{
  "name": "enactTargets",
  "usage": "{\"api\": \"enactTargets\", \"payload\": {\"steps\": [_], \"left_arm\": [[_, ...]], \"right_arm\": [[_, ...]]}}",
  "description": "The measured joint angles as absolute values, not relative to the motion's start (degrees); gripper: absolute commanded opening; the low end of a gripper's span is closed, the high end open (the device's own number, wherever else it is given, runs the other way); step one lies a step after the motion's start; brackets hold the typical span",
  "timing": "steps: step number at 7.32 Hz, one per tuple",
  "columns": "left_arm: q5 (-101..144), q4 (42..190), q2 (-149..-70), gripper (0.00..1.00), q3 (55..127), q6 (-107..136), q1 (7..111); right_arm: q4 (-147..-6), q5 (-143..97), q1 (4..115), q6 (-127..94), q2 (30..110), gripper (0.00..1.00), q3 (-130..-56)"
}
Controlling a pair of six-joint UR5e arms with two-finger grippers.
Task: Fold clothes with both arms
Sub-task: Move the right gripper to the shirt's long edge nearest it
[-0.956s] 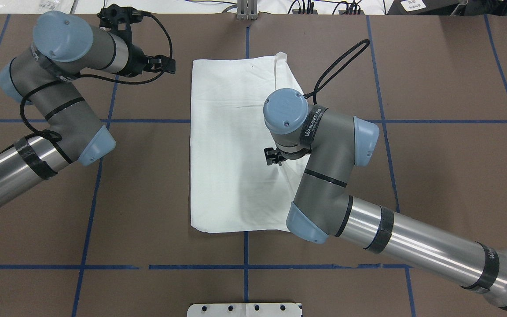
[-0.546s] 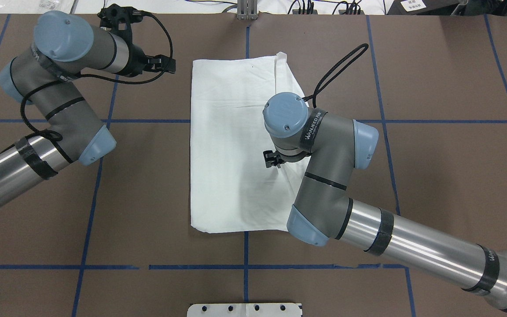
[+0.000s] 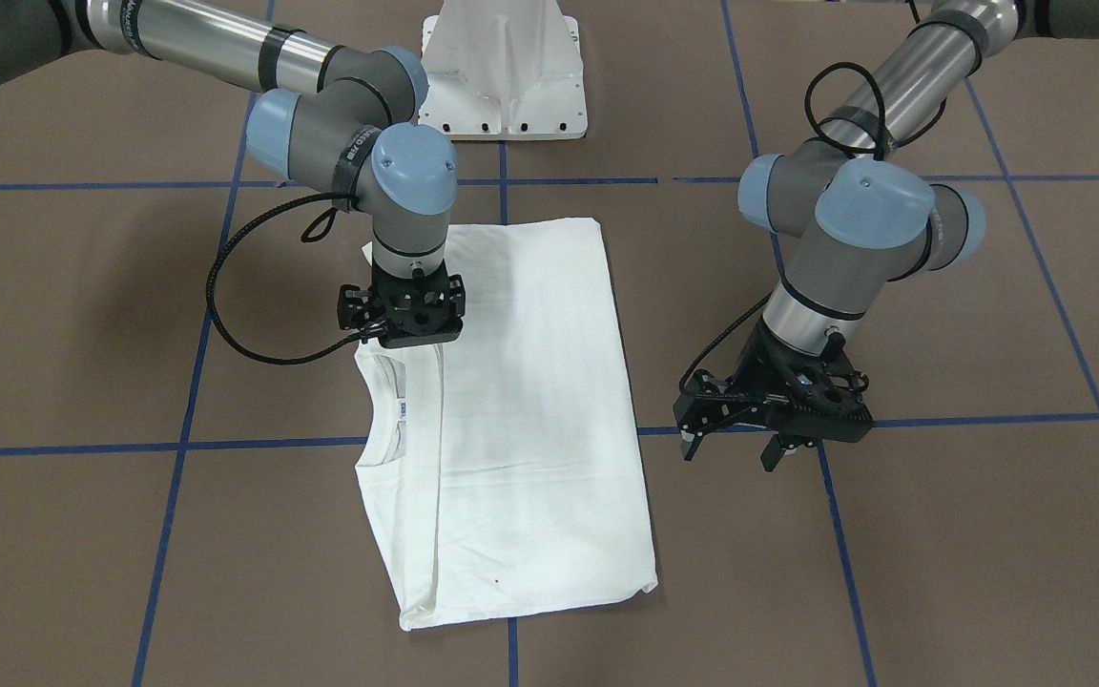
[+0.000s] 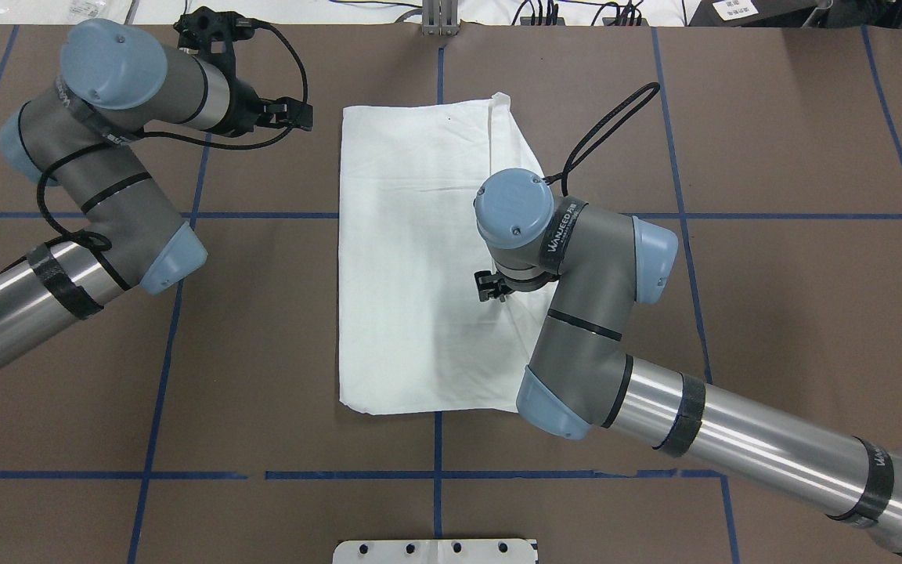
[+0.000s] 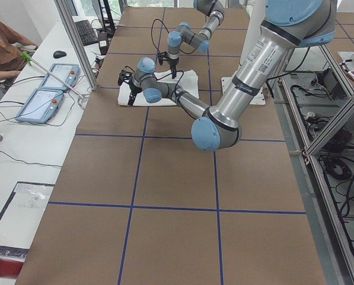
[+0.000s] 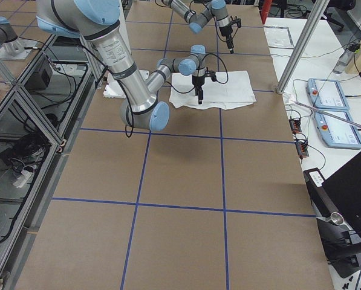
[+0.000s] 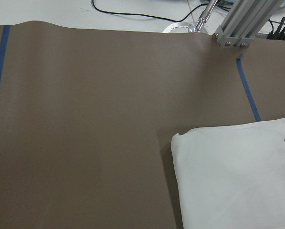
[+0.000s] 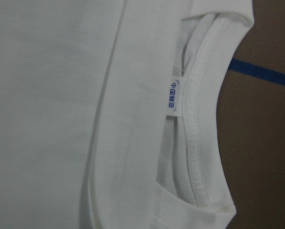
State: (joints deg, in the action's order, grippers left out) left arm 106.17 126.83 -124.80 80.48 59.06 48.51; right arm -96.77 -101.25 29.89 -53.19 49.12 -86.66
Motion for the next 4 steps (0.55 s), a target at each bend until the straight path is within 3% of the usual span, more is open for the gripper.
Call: {"api": "enactTargets", "payload": {"steps": [4], "left_arm": [[106.2, 126.8, -124.8, 1.0, 80.5, 59.2, 48.5]], "right_arm": [[-96.7, -101.5, 30.1, -52.8, 50.3, 1.0, -86.8]]}}
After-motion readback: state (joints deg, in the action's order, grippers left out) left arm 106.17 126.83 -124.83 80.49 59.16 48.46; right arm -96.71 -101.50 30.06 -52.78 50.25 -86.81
